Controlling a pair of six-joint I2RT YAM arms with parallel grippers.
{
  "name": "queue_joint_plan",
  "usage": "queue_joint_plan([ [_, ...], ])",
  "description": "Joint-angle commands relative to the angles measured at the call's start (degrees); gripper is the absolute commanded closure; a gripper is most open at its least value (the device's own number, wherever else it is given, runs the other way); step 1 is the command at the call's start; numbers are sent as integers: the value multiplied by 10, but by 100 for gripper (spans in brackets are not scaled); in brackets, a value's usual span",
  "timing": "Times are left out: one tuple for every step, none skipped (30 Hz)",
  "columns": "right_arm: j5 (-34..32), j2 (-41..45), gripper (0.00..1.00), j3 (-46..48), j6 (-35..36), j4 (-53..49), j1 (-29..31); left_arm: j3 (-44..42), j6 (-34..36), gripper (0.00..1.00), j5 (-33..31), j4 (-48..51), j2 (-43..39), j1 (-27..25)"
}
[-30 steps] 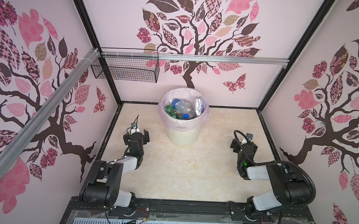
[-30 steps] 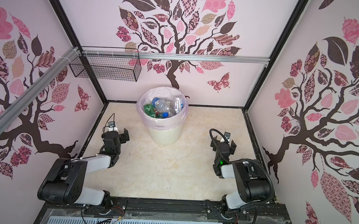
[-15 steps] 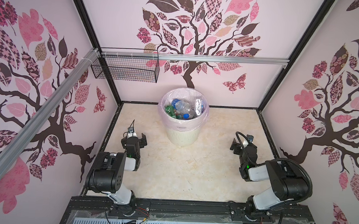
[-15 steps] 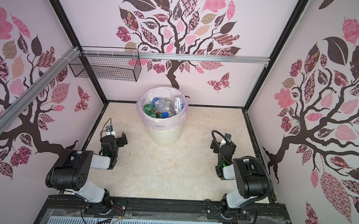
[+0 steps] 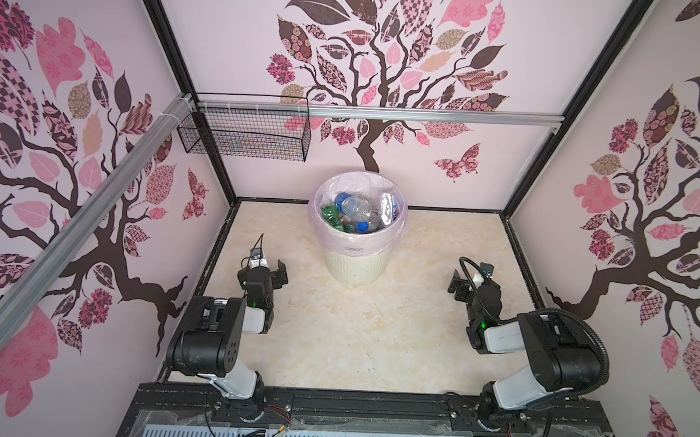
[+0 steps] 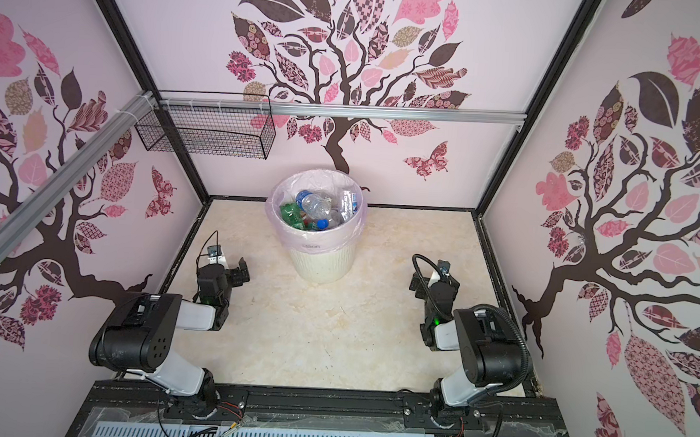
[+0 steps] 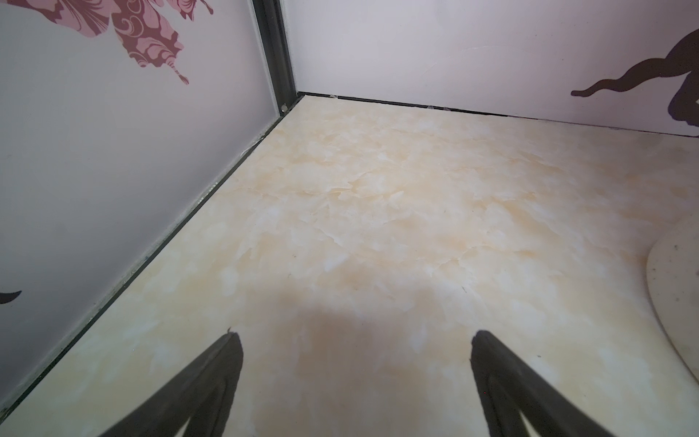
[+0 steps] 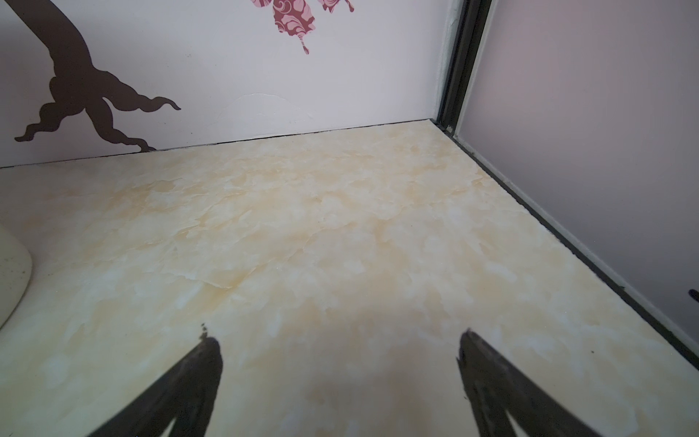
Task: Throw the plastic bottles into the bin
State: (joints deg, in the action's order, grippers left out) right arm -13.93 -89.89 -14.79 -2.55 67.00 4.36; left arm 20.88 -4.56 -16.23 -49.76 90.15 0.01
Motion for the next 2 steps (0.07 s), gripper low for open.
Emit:
queue_joint_plan([
  [4, -2, 0, -11, -4, 13, -2, 7, -2, 2, 1, -5, -9, -1],
  [3, -2, 0, -9, -3, 16, -2, 7, -2, 2, 1, -5, -10, -1],
])
